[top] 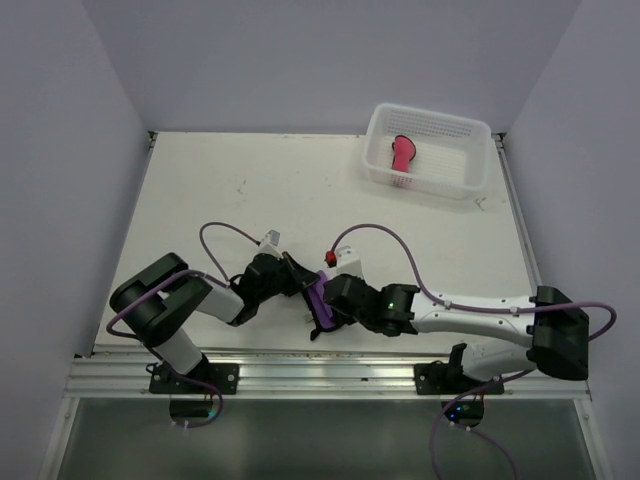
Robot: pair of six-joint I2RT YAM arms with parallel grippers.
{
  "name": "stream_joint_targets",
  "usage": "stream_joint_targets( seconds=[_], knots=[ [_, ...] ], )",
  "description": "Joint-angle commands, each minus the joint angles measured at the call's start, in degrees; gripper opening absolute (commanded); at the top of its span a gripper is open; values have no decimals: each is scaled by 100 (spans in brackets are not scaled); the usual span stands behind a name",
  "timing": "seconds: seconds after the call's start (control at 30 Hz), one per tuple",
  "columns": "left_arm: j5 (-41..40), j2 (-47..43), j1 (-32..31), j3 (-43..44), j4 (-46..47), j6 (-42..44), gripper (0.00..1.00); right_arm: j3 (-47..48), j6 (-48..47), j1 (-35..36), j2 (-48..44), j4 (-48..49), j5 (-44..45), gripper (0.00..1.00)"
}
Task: Roll the towels
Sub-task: Roll the towel
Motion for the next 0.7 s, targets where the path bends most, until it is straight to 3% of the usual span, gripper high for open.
stream_joint_targets(
  seconds=[0.0,0.17,0.53,0.67],
  knots=[
    [-230,181,-23,-107,-732,293,2,-226,268,-305,-402,257,-444,43],
    [-424,102,-14,-125,-820,311,2,-656,619,-947,-675,792,-1077,31],
    [-512,13,-5,-204,-925,311,1,-1201,883,-1159,-244,1628,-1948,28],
    [-547,5,-5,-274,-917,276,1,-1272,892,-1159,-174,1769,-2010,33]
  ],
)
